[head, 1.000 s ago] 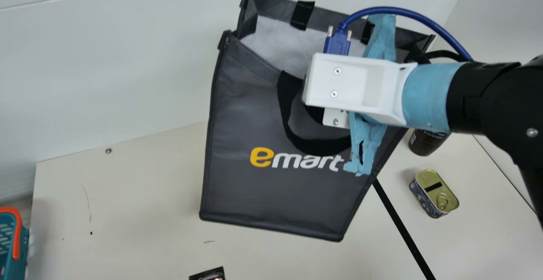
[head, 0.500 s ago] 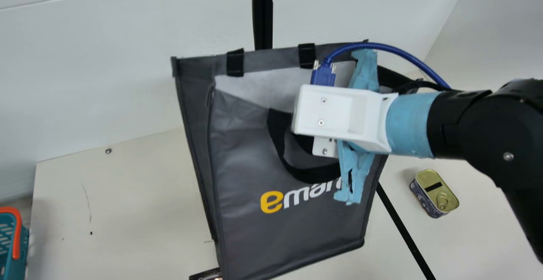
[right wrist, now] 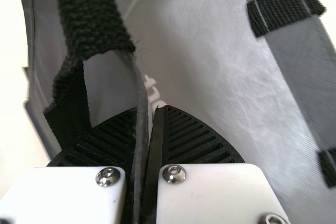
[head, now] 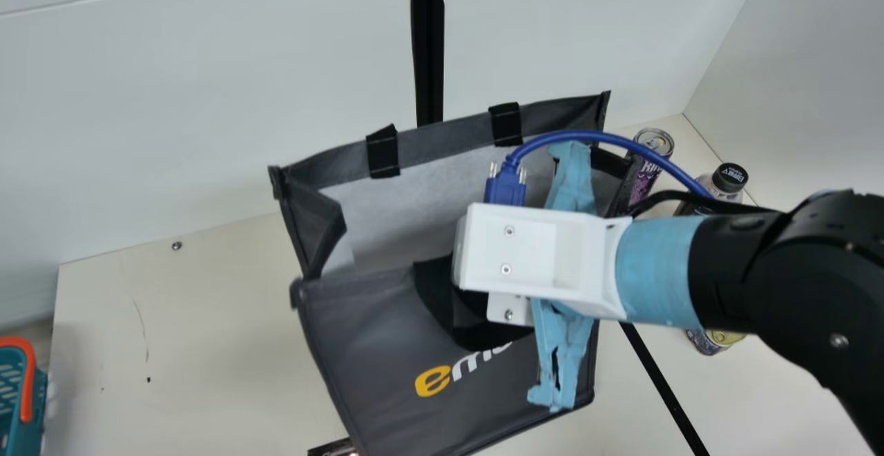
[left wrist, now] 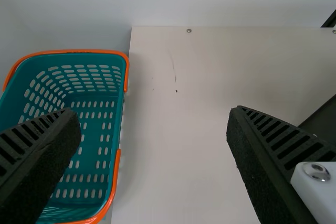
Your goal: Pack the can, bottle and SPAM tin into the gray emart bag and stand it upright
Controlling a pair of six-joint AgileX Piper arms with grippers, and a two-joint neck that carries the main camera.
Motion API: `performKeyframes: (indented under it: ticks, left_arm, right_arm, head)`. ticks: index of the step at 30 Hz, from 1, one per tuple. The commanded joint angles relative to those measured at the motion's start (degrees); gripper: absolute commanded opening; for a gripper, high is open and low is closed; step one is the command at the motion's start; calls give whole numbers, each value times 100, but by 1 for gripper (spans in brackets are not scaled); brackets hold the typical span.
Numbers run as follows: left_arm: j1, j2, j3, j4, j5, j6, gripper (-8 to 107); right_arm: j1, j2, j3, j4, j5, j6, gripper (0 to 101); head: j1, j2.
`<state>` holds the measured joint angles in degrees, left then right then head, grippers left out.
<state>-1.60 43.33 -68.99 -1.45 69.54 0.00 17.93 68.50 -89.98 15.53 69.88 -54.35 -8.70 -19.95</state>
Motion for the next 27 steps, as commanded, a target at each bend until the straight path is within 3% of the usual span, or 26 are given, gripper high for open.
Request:
performKeyframes:
  ticks: [1,2,14,27]
  left_arm:
    - [0,0,0,0,0,0,90]
    - [0,0,0,0,0,0,90]
    - [0,0,0,0,0,0,90]
    - [0,0,0,0,0,0,90]
  right_arm:
    - [119,-61,54,-61,3,117,0]
    - [175,-97,88,-95,3,169,0]
    - [897,-572,406,-702,3,744,40]
    - [1315,-918,426,-1146,3,1124,84]
  head:
    - [-130,-5]
    - [-130,-5]
    - [-130,-5]
    - [-130,-5]
